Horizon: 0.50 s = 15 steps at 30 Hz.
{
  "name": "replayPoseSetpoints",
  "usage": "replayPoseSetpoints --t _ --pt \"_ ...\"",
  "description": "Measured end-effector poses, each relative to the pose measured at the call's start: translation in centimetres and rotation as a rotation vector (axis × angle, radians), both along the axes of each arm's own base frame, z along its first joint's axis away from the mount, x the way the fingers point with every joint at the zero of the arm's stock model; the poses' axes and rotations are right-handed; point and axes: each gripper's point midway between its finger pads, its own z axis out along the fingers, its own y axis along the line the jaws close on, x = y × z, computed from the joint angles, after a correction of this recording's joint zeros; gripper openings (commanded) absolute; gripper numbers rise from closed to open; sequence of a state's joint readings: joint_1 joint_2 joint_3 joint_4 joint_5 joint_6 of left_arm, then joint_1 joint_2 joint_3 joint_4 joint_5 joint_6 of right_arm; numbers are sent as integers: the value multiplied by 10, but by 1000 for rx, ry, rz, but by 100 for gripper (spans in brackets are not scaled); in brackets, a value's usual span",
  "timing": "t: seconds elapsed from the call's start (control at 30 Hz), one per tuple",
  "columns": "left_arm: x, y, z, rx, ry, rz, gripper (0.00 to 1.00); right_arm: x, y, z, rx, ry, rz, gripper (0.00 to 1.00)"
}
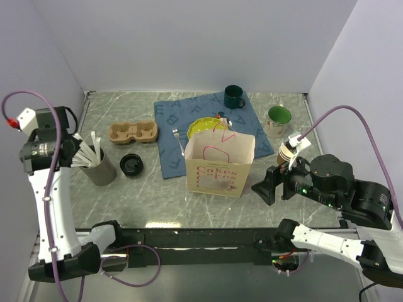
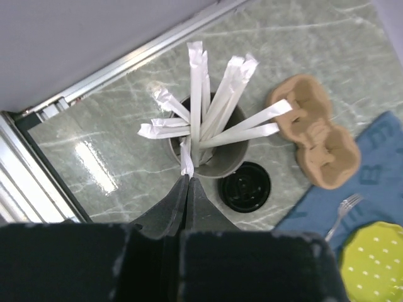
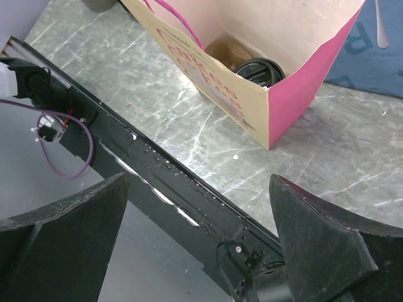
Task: Pack the takeout coffee
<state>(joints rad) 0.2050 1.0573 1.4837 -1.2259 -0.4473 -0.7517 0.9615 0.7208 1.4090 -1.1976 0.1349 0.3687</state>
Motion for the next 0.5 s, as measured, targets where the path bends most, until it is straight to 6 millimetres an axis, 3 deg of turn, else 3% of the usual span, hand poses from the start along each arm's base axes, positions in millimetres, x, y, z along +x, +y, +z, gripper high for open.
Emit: replayPoseSetpoints --t 0.17,0.3,0.37,0.4,0.43,0.5 --pt "-12 -3 53 29 -104 -15 1 1 -3 8 -5 -37 10 100" --pt "-17 -14 107 39 -252 -74 1 3 -6 19 -1 -76 14 100" --pt "-19 -26 137 27 -350 -135 1 3 -8 26 4 -96 11 100" --pt "-18 -47 164 -4 -447 -241 1 5 -11 34 10 -124 7 100" --pt "-18 -48 165 -6 -453 -247 1 5 -11 35 10 -125 7 100" --pt "-11 -70 177 -62 -516 -354 1 5 -14 37 3 -138 5 100"
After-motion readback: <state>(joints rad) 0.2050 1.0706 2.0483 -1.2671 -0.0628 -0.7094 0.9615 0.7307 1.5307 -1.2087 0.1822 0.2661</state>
